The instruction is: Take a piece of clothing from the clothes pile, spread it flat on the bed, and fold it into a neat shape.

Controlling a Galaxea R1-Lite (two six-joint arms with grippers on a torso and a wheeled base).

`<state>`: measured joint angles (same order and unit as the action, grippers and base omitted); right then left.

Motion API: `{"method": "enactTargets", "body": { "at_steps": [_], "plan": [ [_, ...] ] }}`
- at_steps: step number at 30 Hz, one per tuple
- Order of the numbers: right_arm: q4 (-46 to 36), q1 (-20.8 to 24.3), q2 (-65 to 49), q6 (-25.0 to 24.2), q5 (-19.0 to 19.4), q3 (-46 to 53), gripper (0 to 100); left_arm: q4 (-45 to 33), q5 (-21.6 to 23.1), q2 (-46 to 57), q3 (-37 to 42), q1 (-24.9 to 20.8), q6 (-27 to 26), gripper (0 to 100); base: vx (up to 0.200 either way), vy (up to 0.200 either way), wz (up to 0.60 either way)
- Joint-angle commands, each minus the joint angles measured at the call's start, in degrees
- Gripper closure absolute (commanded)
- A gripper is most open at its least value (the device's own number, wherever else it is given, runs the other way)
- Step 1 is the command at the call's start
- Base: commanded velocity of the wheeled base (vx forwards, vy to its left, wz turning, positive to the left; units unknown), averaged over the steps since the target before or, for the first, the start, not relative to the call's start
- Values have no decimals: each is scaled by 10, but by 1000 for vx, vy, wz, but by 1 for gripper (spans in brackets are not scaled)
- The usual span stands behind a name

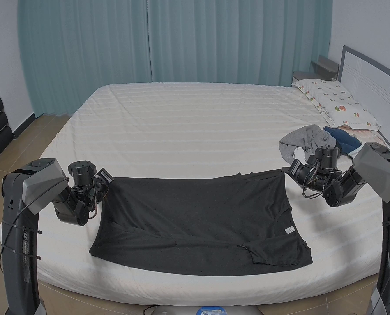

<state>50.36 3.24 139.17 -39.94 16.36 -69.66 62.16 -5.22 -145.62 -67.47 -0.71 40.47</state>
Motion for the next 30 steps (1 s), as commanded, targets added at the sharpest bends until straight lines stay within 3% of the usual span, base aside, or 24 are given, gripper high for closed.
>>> {"method": "enactTargets", "body": {
  "at_steps": [1, 4, 16, 19, 25, 30],
  "plan": [
    [28, -10, -16, -2, 3, 9, 100, 8, 7, 9, 13, 1, -4, 100, 0, 0, 0],
    [63, -10, -10, -13, 3, 24, 100, 24, 9, 6, 10, 1, -4, 100, 0, 0, 0],
    [70, -15, -17, -11, 18, 77, 100, 26, 8, 9, 14, 1, -7, 100, 0, 0, 0],
    [76, -20, -45, -10, 52, 119, 100, 28, 8, 17, 37, 1, -35, 100, 0, 0, 0],
    [76, -27, -71, 18, 62, 186, 100, 59, 7, 41, 89, 4, -65, 100, 0, 0, 0],
    [130, -39, -72, 56, 106, 303, 100, 122, 6, 31, 163, 4, -139, 100, 0, 0, 0]
  ]
}}
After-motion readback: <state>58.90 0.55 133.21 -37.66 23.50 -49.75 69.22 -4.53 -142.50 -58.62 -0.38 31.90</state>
